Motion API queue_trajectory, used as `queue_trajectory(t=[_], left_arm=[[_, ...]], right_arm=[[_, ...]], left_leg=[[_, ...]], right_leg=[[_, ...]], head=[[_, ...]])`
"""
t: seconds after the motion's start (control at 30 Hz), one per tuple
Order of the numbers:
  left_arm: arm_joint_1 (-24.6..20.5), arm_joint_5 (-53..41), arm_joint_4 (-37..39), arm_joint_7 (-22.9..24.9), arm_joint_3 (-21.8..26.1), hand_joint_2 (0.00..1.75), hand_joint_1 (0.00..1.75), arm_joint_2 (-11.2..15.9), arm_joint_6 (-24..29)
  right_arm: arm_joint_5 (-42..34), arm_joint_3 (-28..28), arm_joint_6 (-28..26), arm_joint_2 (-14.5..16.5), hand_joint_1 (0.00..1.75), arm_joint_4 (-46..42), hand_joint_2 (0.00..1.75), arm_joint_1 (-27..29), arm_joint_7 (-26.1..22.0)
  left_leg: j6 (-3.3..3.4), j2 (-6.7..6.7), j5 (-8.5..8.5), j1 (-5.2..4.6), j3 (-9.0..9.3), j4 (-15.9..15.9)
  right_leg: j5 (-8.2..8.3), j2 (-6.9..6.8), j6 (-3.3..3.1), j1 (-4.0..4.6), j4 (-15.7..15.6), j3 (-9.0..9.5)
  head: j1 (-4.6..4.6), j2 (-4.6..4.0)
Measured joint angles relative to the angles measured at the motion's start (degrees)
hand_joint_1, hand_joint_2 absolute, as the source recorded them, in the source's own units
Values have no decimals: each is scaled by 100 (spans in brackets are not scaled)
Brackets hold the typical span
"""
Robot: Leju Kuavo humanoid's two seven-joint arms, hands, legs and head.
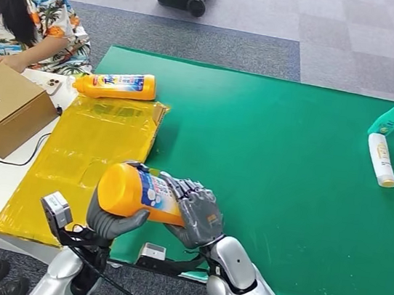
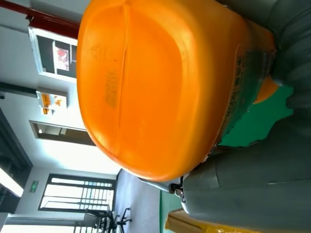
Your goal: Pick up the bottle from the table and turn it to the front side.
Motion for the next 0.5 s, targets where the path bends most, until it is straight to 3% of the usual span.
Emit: queue_trajectory(t=[0.03, 0.07, 0.3, 0.5], left_arm=[[-1, -66, -38, -2, -1, 175, 175, 1, 45], [-3, -152, -82, -2, -3, 175, 175, 2, 105], [-11, -402, -218, -1, -17, 175, 175, 7, 324], [-373, -1150, -542, 46, -47, 175, 175, 145, 1723]], right_arm=[[9, -1, -2, 0, 3, 0, 175, -1, 16], [21, -2, -15, 0, 0, 0, 175, 2, 33], [41, -15, -127, 2, 0, 0, 175, 34, 54], [-1738, -490, -761, 277, 0, -678, 175, 721, -1318]], left_leg=[[0, 0, 0, 0, 0, 0], [0, 0, 0, 0, 0, 0], [0, 0, 0, 0, 0, 0], [-5, 1, -2, 2, -2, -1]], right_leg=[[0, 0, 0, 0, 0, 1], [0, 0, 0, 0, 0, 1], [0, 0, 0, 0, 0, 0], [-3, -1, -5, 1, 2, 1]], head=[[0, 1], [1, 0], [-2, 1], [-2, 1]])
